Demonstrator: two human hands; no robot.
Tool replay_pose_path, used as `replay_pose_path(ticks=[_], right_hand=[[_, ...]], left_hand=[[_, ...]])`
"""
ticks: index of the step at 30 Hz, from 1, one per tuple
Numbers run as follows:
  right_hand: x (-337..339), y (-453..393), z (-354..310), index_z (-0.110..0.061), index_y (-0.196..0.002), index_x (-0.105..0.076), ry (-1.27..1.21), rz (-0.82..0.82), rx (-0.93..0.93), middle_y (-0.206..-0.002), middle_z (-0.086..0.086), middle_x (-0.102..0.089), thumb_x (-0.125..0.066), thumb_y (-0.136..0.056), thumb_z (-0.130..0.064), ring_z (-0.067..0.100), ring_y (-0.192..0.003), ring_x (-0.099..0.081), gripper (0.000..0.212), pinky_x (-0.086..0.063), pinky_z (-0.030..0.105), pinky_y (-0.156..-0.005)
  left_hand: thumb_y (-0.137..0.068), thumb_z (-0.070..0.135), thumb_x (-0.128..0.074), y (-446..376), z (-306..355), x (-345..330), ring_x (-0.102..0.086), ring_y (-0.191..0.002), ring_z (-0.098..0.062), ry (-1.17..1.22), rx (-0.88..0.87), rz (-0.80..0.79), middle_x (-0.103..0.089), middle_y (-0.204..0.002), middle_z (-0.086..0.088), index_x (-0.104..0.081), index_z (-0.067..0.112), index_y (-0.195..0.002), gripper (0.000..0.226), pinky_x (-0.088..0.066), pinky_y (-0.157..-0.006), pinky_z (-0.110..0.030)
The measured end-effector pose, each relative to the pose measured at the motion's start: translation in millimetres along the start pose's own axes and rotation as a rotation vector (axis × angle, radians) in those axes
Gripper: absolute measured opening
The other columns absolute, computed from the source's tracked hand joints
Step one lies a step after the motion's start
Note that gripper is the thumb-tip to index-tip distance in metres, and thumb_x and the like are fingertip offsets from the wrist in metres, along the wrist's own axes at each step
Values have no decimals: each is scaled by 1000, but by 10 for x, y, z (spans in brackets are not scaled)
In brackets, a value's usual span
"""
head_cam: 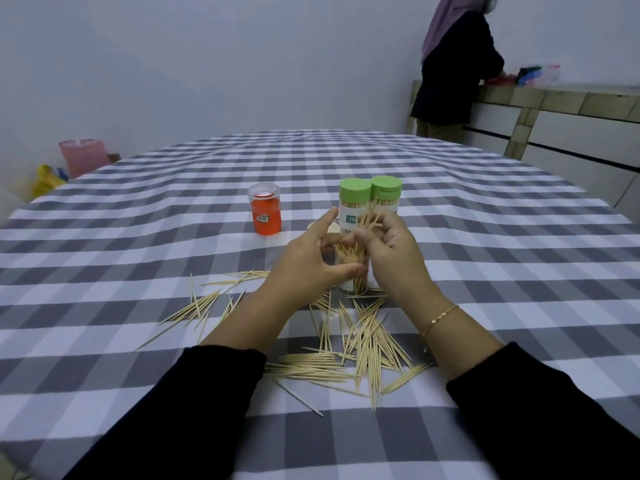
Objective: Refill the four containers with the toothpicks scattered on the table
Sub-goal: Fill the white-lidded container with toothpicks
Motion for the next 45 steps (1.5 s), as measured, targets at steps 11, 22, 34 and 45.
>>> replay_pose_path(ticks=[11,22,34,45], right_hand=[[13,69,-40,-23,-124,-50,9,-21,27,-99,-8,-64,-41,-101,-16,-12,-79,-62,26,-47,6,-66],[-38,53,33,-22,-137,-49,186,-83,-45,-132,-4,-47,-40,-101,-26,7,-125,-42,37,-33,26,-108],[59,24,-3,-36,-150,-14,22,-203,-220,-145,-14,-37,-41,-99,-41,11,-129,-41,59,-37,30,-105],[316,42,-175,-11,-126,-58,734,-351,-424,-127,12,-58,-45,-95,-11,26,-115,-53,34,-43,24,-87]], left_hand=[[-79,36,-77,-22,-53,6,-56,-98,1,-59,-17,19,-60,-130,7,-21,32,-152,92,-36,-71,-4],[-86,32,-69,-34,-42,-18,-57,-107,-16,-167,-143,31,-61,-126,0,-31,34,-149,74,-50,-91,-37],[-90,25,-64,-10,10,-49,-52,-113,-13,-249,-250,37,-58,-128,3,-37,30,-146,63,-45,-99,-41],[-98,22,-53,26,64,-48,-31,-138,-11,-418,-335,16,-30,-156,9,-14,37,-151,68,-31,-108,-31]])
Point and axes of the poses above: each hand's wrist, its own y-axis away from the middle knuckle, its own x-axis out of the back of the hand, z = x × y, the point moved 2 cm from there along -y, towards the middle knuckle
